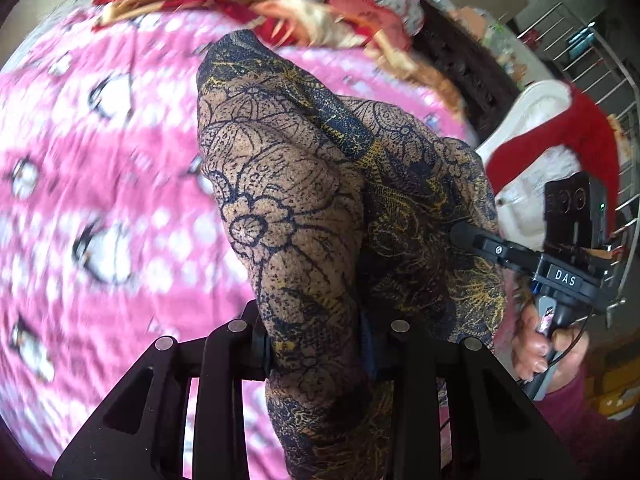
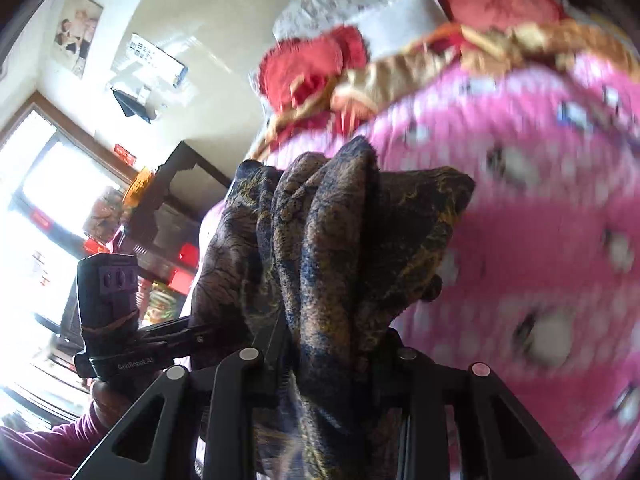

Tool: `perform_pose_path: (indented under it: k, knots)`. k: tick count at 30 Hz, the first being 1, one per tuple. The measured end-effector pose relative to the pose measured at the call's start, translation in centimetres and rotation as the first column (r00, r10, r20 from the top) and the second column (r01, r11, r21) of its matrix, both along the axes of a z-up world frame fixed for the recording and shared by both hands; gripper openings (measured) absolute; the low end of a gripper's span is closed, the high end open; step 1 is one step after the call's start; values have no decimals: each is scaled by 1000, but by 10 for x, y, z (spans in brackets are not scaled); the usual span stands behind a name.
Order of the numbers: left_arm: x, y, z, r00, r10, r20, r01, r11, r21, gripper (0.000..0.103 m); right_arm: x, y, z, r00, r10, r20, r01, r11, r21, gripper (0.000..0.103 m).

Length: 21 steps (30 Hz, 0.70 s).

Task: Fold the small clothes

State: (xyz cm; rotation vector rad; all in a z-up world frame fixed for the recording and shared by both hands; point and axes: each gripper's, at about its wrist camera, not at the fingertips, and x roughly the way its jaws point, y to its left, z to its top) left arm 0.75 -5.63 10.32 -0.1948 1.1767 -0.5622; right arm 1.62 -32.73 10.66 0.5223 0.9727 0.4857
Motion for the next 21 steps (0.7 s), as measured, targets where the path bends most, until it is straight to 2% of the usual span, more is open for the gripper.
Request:
perform_pose_path:
  k: [1, 2, 3, 4, 5, 6, 8, 10, 12, 15, 18, 21]
  knots:
    - [-4, 2, -11, 1000, 14, -13, -13, 998, 62, 33, -4, 5, -11, 1000, -11, -22, 10, 1000, -29, 40]
    - [-8, 4, -23, 999, 31, -26, -28, 992, 122, 37, -6, 8, -20, 999, -28, -44, 24, 996, -86, 43]
    - [-12, 8, -28, 999, 50, -13, -48, 988, 146, 44, -8, 12, -29, 997, -58, -58, 46, 981, -190, 43]
    - [-16, 11, -27, 998, 66, 15, -67, 988, 136, 47, -9, 11, -30, 994, -91, -52, 75, 962, -263, 43]
    - [-20, 14, -24, 996, 78, 39, -82, 988, 128, 54, -12, 8, -28, 992, -120, -32, 106, 949, -296, 43]
    - [-25, 17, -20, 994, 89, 62, -97, 986, 138, 60, -14, 5, -20, 991, -131, -8, 124, 952, -279, 43]
    - [-31, 20, -11, 988, 103, 112, -120, 981, 152, 63, -17, 6, -2, 993, -109, 43, 116, 968, -223, 43]
    - [-33, 20, -1, 979, 129, 157, -154, 976, 156, 63, -16, 28, 16, 994, -27, 102, 52, 965, -257, 43]
    - [-35, 22, 2, 972, 146, 186, -178, 969, 170, 63, -12, 54, 21, 990, 46, 135, -3, 953, -302, 43]
    - [-27, 18, 2, 962, 161, 222, -208, 956, 207, 64, 7, 76, -1, 992, 77, 105, -38, 942, -334, 43]
    - [-26, 16, 2, 956, 159, 247, -214, 953, 215, 64, 25, 79, -42, 999, 15, 41, 3, 906, -424, 38]
    - [-27, 16, 4, 948, 178, 266, -237, 949, 210, 63, 24, 64, -41, 999, -34, 35, 44, 926, -375, 36]
